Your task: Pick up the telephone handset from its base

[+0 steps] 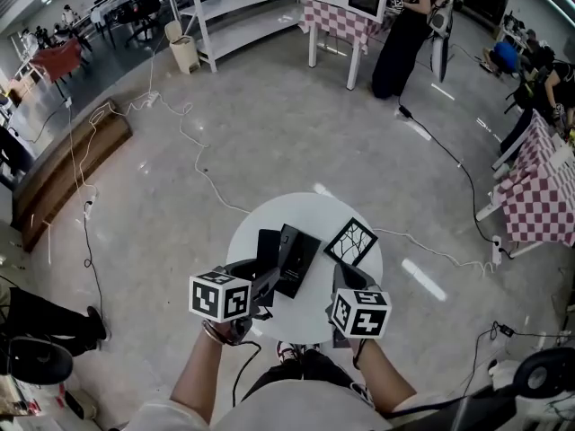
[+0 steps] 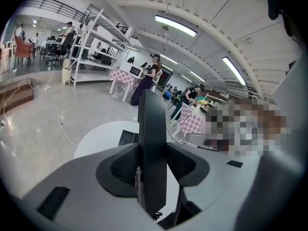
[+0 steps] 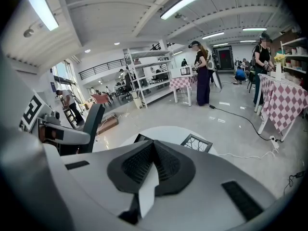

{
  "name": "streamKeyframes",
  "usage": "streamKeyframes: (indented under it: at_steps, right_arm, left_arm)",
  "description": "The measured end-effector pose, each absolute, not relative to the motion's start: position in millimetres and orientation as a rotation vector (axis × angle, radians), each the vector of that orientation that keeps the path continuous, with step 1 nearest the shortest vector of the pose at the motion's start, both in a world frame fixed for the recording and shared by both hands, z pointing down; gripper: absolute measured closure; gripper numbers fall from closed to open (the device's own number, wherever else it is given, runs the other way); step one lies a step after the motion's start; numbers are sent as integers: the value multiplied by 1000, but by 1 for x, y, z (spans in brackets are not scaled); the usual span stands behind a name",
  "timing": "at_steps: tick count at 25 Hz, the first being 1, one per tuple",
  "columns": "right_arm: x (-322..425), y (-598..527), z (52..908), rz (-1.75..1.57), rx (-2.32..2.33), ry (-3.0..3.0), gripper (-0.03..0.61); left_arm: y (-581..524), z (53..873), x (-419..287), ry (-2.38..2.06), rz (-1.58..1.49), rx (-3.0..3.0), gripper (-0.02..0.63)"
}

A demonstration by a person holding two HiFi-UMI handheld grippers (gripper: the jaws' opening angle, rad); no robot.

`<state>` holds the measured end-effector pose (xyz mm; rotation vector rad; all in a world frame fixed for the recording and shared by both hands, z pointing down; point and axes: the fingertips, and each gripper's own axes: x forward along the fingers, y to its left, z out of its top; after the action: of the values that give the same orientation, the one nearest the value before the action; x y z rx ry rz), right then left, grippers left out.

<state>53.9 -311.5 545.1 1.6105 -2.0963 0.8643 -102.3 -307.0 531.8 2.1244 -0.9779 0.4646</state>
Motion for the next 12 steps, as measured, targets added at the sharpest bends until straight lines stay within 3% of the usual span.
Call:
streamKeyframes:
  at_steps: [12]
  right_arm:
    - [43, -326, 506, 753, 1591, -2185, 557]
  left_arm:
    - [-295, 492, -107, -1079, 368, 2180, 419]
